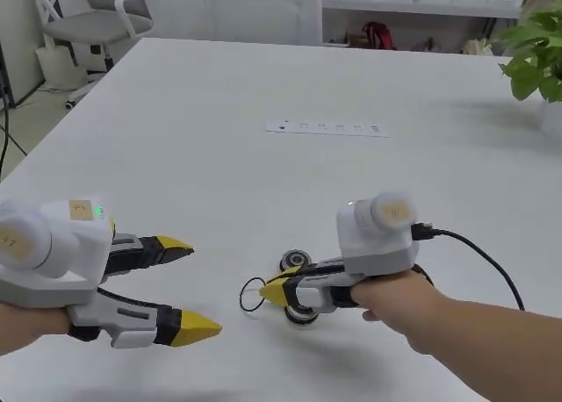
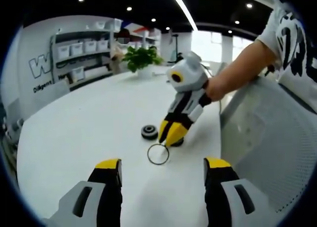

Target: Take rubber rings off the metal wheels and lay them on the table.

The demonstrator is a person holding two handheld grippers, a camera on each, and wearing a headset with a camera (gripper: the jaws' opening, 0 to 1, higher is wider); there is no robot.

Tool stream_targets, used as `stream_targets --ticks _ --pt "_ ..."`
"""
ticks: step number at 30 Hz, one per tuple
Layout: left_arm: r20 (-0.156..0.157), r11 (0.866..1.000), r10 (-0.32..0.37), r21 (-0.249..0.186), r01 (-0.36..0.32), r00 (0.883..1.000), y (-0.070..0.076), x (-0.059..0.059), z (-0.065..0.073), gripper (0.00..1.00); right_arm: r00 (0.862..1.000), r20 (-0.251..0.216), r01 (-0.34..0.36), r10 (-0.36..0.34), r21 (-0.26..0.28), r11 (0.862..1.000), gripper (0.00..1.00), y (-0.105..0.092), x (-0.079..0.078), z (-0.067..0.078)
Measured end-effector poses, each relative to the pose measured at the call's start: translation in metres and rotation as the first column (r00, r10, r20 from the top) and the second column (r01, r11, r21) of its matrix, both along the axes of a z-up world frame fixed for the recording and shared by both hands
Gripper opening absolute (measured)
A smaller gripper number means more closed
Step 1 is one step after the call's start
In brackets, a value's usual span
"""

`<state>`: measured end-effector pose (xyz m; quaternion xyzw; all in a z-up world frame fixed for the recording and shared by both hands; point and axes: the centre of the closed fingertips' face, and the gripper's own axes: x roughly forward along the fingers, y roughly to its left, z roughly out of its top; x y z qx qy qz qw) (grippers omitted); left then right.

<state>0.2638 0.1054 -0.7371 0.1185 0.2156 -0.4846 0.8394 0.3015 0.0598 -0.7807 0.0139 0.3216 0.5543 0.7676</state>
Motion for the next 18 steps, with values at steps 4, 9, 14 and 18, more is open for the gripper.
stream_targets --ticks 4,9,14,18 --pt "0.003 1.0 -0.003 0.001 0.003 1.0 -0.002 0.002 0.001 0.68 1.0 0.005 0.001 -0.001 0.006 1.0 0.12 -0.002 0.0 0.003" --pt "0.005 1.0 -0.01 -0.003 0.01 1.0 -0.006 0.004 0.003 0.68 1.0 0.012 -0.004 0.004 0.017 1.0 0.16 -0.007 0.0 0.01" --pt "0.003 1.0 -0.023 -0.005 0.023 1.0 -0.011 0.004 0.004 0.68 1.0 0.024 0.001 -0.002 0.037 0.999 0.18 -0.013 0.003 0.02" --pt "0.007 1.0 -0.031 -0.007 0.031 1.0 -0.015 0.005 0.006 0.68 0.999 0.036 0.0 -0.001 0.045 0.999 0.2 -0.019 0.004 0.026"
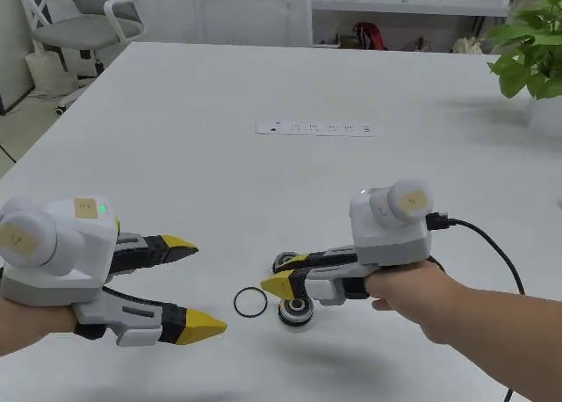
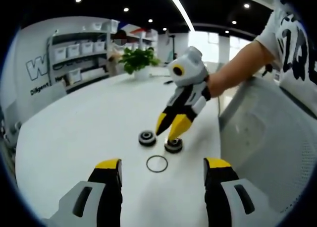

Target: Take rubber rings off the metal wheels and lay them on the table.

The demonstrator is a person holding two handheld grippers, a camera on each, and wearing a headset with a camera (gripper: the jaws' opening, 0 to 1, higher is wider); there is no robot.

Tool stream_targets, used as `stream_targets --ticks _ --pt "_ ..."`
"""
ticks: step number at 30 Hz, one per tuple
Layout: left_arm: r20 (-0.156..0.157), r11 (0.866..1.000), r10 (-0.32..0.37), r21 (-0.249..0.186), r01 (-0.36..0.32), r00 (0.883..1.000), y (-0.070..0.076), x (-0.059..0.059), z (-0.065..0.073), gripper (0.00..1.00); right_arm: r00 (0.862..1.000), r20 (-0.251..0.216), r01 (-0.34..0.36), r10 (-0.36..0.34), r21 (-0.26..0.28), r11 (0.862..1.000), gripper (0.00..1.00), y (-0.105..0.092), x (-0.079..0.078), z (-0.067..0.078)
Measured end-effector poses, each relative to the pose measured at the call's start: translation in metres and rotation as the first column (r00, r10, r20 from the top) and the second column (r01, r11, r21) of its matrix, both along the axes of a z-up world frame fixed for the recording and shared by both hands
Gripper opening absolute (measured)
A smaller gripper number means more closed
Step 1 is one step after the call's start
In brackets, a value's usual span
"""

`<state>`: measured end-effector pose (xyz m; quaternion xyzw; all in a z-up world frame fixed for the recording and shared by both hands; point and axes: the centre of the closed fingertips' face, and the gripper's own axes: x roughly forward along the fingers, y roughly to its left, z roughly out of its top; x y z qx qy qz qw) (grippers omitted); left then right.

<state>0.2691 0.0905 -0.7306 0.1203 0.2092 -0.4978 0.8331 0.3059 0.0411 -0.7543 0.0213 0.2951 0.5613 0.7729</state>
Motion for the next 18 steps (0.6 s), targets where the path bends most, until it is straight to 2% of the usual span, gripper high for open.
stream_targets --ticks 8,18 --pt "0.006 1.0 -0.01 0.0 0.01 1.0 -0.003 0.003 0.003 0.68 1.0 0.022 0.02 -0.02 0.014 1.0 0.23 -0.017 0.006 0.008" --pt "0.013 1.0 -0.031 0.002 0.031 0.999 -0.015 0.008 0.005 0.67 0.999 0.052 0.003 -0.002 -0.016 1.0 0.28 -0.036 0.004 0.0"
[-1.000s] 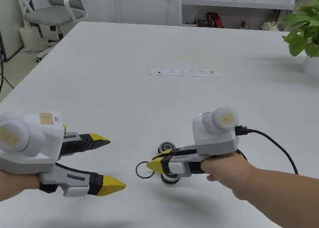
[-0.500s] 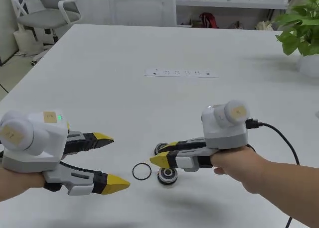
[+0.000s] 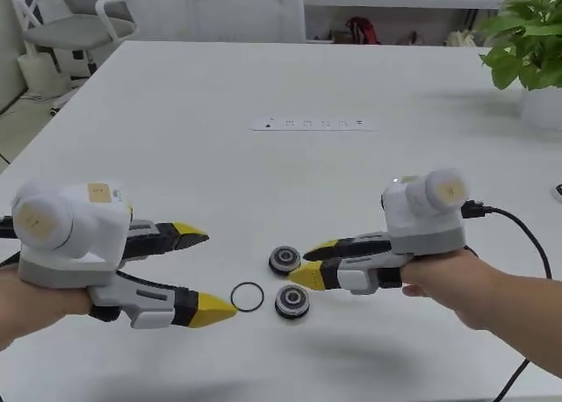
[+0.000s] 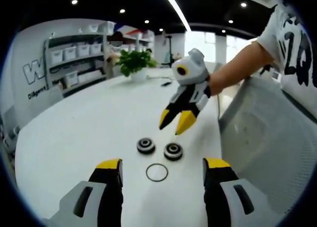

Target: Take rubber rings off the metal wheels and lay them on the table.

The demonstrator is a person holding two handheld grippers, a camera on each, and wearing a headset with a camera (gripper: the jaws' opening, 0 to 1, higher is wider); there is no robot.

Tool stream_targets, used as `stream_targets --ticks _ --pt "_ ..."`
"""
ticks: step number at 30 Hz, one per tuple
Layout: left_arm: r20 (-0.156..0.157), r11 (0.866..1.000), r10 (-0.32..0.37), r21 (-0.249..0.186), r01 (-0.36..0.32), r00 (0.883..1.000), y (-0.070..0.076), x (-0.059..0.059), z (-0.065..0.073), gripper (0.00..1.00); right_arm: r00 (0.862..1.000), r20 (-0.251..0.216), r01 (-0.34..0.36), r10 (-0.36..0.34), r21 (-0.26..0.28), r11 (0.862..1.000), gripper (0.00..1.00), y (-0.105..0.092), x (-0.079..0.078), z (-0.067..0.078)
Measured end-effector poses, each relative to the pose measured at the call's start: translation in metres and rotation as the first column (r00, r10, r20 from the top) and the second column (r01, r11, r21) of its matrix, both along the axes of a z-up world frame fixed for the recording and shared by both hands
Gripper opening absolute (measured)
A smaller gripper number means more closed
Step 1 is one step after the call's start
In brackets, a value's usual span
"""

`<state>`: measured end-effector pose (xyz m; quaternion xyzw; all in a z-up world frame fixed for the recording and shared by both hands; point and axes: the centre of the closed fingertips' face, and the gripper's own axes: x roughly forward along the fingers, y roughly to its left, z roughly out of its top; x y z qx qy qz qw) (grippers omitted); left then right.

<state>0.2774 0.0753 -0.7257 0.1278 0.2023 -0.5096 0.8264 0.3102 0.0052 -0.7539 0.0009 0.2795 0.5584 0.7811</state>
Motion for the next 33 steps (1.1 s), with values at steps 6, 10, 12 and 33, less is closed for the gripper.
stream_targets --ticks 6,10,12,33 --pt "-0.002 1.0 -0.016 -0.003 0.016 1.0 -0.009 0.003 -0.001 0.66 1.0 0.014 -0.024 0.024 -0.02 1.0 0.28 -0.007 -0.003 -0.004" --pt "-0.005 1.0 -0.022 -0.001 0.022 1.0 -0.013 0.005 -0.002 0.65 0.999 0.017 -0.032 0.033 -0.044 0.999 0.29 -0.014 -0.004 -0.01" --pt "-0.006 1.0 -0.023 -0.001 0.023 1.0 -0.014 0.006 -0.003 0.65 0.999 0.023 -0.037 0.038 -0.053 0.998 0.29 -0.015 -0.004 -0.012" --pt "-0.041 0.999 -0.048 0.002 0.048 0.998 -0.04 0.014 -0.018 0.61 0.982 0.093 -0.152 0.167 -0.155 0.976 0.3 -0.013 -0.016 -0.036"
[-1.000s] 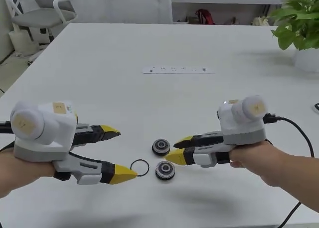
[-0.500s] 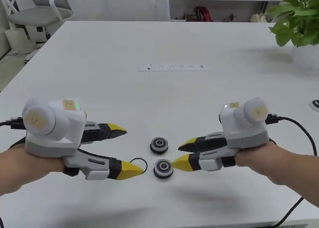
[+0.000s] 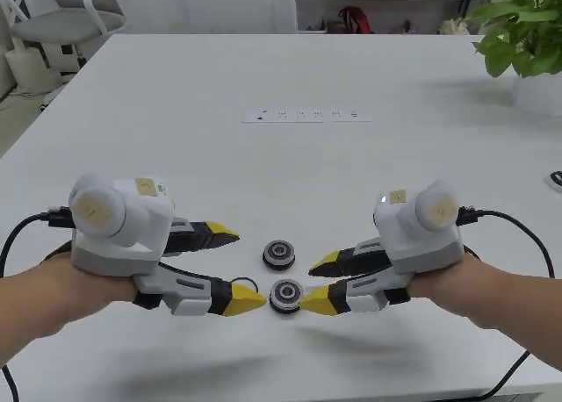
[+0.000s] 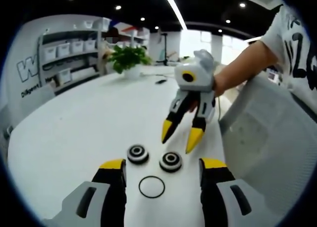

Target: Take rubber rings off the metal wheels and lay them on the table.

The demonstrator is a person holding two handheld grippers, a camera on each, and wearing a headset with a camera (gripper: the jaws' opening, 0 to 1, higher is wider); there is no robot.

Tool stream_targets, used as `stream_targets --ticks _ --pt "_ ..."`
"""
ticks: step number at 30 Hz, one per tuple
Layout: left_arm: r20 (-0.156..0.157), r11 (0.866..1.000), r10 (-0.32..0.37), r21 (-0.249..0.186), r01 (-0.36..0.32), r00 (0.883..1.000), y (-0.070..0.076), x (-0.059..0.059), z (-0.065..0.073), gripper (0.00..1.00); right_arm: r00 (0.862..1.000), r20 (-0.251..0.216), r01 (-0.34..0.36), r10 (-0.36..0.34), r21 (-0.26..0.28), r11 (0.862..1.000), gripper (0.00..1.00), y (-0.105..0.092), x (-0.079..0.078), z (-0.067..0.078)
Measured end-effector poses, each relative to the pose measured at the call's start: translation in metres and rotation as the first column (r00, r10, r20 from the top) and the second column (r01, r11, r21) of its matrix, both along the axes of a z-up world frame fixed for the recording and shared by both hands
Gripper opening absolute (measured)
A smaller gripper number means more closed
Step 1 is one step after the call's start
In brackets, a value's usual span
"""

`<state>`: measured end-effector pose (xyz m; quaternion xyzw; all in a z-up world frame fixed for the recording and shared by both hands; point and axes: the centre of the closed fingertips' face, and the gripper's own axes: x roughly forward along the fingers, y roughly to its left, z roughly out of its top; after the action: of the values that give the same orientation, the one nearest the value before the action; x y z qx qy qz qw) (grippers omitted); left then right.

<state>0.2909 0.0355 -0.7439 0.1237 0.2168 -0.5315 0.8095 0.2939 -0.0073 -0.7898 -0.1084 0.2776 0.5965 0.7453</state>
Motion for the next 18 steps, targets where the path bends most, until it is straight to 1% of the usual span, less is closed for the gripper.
stream_targets --ticks 2,9,10,12,18 --pt "-0.008 1.0 -0.007 0.002 0.007 1.0 -0.003 0.0 -0.002 0.61 1.0 0.003 -0.012 0.012 -0.009 1.0 0.29 0.002 -0.002 -0.003" --pt "-0.02 1.0 -0.024 0.012 0.024 1.0 -0.011 -0.001 -0.01 0.6 0.999 0.021 -0.038 0.039 -0.026 0.999 0.28 0.006 -0.004 -0.007" --pt "-0.028 0.999 -0.03 0.012 0.03 0.999 -0.011 -0.001 -0.013 0.59 0.999 0.022 -0.04 0.04 -0.027 0.999 0.27 0.007 -0.004 -0.008" --pt "-0.029 0.999 -0.035 0.019 0.035 0.999 -0.013 -0.001 -0.015 0.59 0.999 0.03 -0.041 0.042 -0.033 0.999 0.27 0.007 -0.004 -0.01" --pt "-0.051 0.999 -0.039 0.016 0.04 0.998 -0.018 -0.002 -0.021 0.56 0.998 0.038 -0.04 0.042 -0.04 0.998 0.25 0.007 -0.002 -0.011"
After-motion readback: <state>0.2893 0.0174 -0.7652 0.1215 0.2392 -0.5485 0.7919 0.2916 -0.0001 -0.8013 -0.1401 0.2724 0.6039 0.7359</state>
